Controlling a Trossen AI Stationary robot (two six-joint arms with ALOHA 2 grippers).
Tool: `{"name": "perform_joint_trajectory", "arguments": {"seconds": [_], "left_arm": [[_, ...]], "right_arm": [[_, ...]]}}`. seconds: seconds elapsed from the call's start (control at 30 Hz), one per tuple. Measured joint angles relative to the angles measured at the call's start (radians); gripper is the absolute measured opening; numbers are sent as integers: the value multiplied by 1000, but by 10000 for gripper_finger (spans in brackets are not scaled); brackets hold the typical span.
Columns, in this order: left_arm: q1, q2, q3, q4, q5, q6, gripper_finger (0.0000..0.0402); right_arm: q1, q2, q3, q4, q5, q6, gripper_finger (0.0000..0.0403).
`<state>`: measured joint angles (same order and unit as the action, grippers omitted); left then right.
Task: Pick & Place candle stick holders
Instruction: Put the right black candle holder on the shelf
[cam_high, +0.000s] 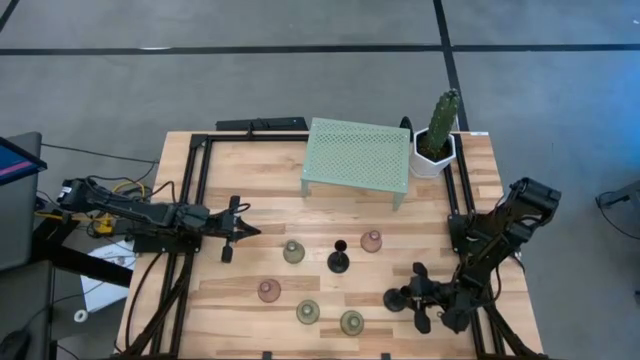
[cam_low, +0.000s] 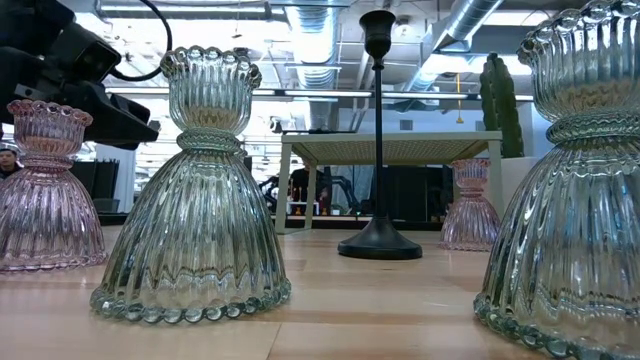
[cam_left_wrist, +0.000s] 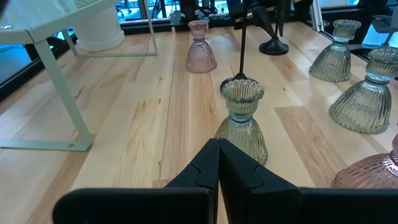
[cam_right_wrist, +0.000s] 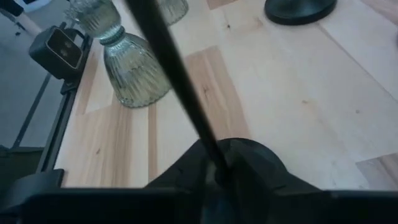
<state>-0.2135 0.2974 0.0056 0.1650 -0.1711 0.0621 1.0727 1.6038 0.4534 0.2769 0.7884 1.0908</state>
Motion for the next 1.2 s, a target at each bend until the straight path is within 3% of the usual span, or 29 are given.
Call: {"name": "perform_joint_trajectory", "arguments": {"seconds": [0.13, 0.27, 0.73, 0.97, 1.2], "left_arm": [[0, 0, 0, 1, 0, 0, 6], [0, 0, 0, 1, 0, 0, 6], [0, 0, 0, 1, 0, 0, 6], [0, 0, 0, 1, 0, 0, 6], [0, 0, 0, 1, 0, 0, 6]], "right_arm": [[-11, -12, 1, -3, 11, -4, 12], [-18, -50, 8, -28, -19, -24, 11], [-173, -360, 218, -536, -62, -231, 3], [-400, -486, 347, -704, -95, -442, 1], [-768, -525, 467, -709, -257, -686, 1]]}}
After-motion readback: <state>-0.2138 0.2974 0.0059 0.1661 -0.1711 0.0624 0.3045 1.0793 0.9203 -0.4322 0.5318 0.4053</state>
